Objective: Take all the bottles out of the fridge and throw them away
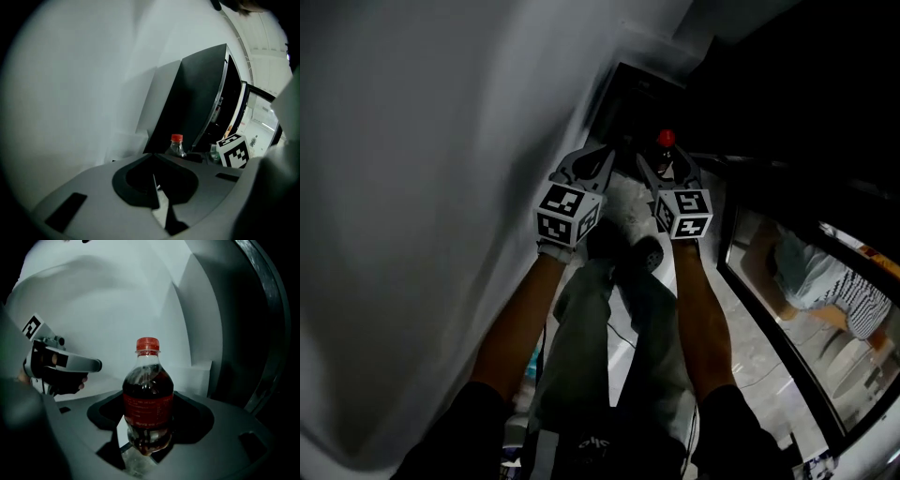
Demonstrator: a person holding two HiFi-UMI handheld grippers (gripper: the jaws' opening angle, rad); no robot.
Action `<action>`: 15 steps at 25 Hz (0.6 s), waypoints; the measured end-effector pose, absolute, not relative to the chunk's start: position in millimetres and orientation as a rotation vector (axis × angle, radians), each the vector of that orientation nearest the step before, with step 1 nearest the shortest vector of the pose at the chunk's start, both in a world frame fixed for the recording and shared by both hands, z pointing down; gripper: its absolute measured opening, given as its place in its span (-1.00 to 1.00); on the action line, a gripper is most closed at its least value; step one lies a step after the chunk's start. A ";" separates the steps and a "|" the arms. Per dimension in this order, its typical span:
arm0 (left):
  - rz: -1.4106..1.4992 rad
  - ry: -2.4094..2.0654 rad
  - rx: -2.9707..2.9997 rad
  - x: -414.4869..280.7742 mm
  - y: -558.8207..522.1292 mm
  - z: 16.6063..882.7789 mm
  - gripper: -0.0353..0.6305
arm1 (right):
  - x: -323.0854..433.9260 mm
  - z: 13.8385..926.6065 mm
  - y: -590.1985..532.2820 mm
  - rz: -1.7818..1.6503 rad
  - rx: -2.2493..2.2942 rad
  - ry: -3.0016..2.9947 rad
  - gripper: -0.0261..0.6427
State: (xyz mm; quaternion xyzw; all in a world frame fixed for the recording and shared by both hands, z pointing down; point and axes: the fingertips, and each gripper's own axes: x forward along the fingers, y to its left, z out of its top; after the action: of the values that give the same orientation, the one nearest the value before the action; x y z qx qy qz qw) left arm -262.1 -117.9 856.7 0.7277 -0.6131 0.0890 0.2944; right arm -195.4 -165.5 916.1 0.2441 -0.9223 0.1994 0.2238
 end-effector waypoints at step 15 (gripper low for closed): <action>0.185 -1.673 1.975 -265.3 -167.5 988.4 -0.87 | -207.8 1104.0 -176.3 0.593 0.577 -2.456 0.00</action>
State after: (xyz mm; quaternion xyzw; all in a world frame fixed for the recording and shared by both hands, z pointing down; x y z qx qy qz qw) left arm -265.3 -167.5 988.4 0.7328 -0.6207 0.0687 0.2701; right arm -207.8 -176.3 1104.0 0.2143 -0.9121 0.2202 0.2713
